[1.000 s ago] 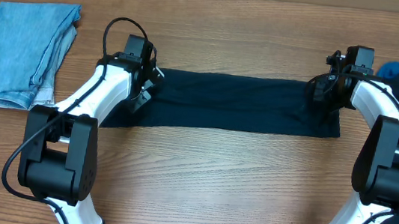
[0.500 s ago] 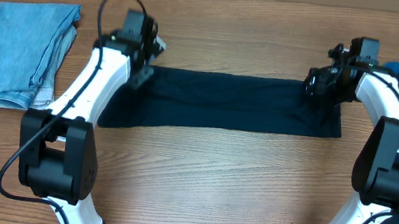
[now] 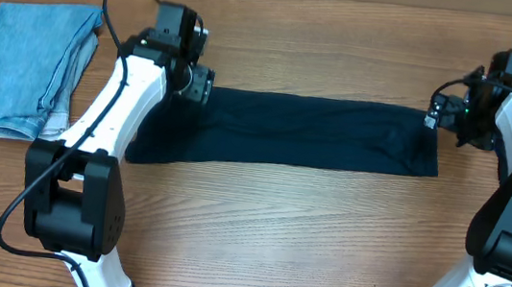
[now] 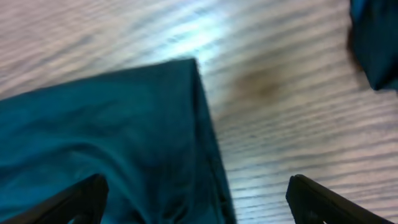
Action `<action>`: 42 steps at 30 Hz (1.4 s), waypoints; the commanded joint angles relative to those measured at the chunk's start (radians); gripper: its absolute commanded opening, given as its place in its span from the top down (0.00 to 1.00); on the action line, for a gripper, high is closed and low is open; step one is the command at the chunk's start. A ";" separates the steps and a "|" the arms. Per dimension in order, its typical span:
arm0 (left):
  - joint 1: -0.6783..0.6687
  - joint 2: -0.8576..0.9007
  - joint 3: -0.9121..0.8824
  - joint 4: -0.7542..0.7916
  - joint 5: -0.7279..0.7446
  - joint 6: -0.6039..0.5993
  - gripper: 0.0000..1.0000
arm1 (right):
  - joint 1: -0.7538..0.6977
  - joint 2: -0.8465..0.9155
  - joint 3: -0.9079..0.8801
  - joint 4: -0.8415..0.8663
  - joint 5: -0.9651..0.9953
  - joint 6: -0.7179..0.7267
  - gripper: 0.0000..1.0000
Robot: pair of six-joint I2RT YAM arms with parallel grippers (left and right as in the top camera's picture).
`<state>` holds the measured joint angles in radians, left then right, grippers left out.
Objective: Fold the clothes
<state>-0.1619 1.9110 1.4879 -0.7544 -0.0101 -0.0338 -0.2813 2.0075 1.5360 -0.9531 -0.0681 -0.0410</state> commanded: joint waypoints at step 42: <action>0.107 0.000 0.229 -0.228 0.031 -0.079 0.22 | -0.025 0.001 0.061 0.050 0.127 -0.196 0.96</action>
<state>-0.1028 1.9137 1.6428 -0.9352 0.0151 -0.1059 -0.2859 2.0079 1.5467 -0.9062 -0.0425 -0.2153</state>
